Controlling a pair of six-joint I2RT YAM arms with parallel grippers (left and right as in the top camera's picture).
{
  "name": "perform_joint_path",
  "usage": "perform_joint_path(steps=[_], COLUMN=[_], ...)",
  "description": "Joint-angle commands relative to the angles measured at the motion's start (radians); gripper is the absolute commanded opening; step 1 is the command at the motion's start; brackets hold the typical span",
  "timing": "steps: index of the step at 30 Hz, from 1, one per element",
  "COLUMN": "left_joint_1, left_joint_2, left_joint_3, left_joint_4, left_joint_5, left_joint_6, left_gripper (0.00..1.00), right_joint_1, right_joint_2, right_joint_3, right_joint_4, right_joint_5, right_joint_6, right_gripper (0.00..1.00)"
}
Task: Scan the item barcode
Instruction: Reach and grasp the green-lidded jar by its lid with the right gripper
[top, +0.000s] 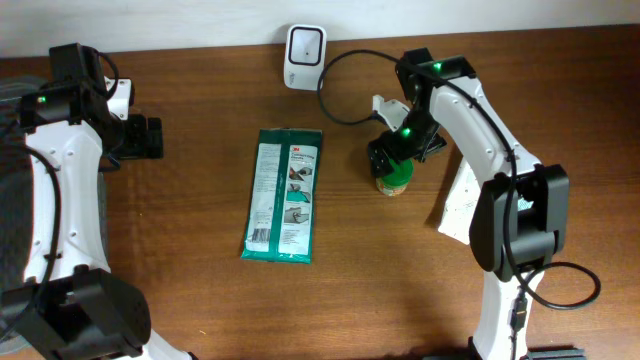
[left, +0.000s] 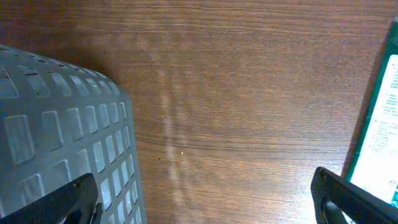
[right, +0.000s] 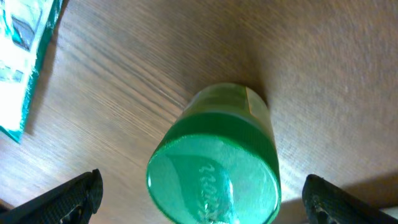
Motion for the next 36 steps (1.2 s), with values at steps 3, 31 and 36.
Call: perform_joint_path(steps=[3, 31, 36], left_joint_1=[0.003, 0.003, 0.003], left_joint_2=[-0.021, -0.021, -0.021], left_joint_3=[-0.001, -0.001, -0.001], left_joint_4=[-0.001, -0.001, -0.001], left_joint_5=[-0.007, -0.007, -0.007], left_joint_6=[0.010, 0.010, 0.010], left_gripper=[0.99, 0.99, 0.99], right_joint_1=[0.006, 0.006, 0.042], right_joint_2=[0.004, 0.014, 0.010], right_joint_3=[0.026, -0.086, -0.016], right_joint_4=[-0.036, 0.124, 0.026], right_joint_5=[-0.012, 0.048, -0.013], right_joint_6=[0.257, 0.290, -0.182], right_gripper=[0.98, 0.66, 0.70])
